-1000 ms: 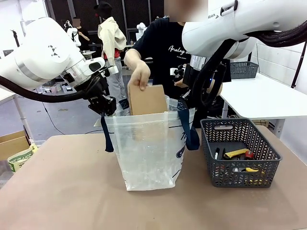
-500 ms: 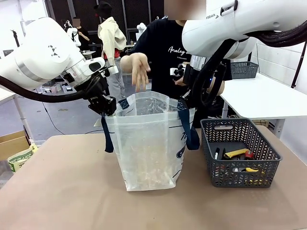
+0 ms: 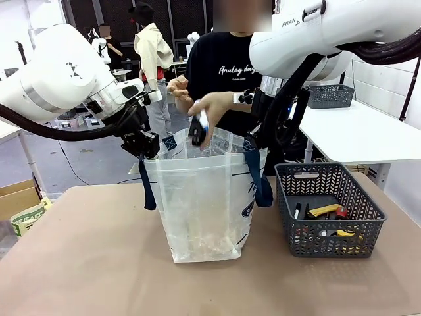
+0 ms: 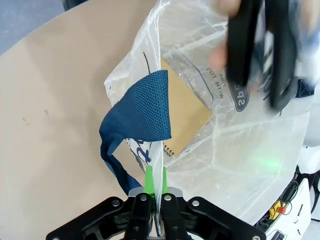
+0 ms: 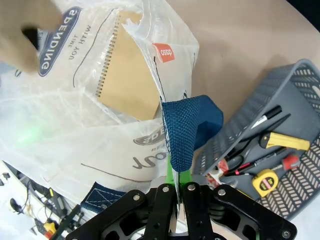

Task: Transfer purchased items from the store into the shopping bag.
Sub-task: Move the Reusable shopping bag to the right side of the table.

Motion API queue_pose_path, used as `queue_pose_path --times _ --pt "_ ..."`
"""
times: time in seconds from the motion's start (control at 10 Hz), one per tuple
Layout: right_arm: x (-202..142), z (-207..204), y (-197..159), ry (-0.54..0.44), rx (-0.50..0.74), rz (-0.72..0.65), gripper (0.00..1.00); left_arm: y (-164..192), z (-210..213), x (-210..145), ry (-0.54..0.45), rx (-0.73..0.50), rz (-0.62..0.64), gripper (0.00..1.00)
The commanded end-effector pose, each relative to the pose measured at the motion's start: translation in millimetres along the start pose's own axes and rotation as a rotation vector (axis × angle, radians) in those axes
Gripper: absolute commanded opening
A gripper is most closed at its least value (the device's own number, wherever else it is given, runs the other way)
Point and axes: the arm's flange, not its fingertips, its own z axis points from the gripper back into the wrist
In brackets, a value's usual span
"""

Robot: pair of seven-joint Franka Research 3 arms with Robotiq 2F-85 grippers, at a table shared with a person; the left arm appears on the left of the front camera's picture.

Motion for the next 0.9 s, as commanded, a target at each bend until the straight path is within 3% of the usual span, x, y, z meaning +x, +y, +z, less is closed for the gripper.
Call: queue_pose_path --times 0.0,0.8 --pt "-0.4 -0.3 -0.9 0.001 0.0 -0.002 0.0 0.2 1.3 0.6 -0.005 0.007 0.001 0.0" --pt "-0.4 -0.3 -0.9 0.001 0.0 -0.002 0.0 0.2 1.3 0.6 -0.005 0.007 0.001 0.0"
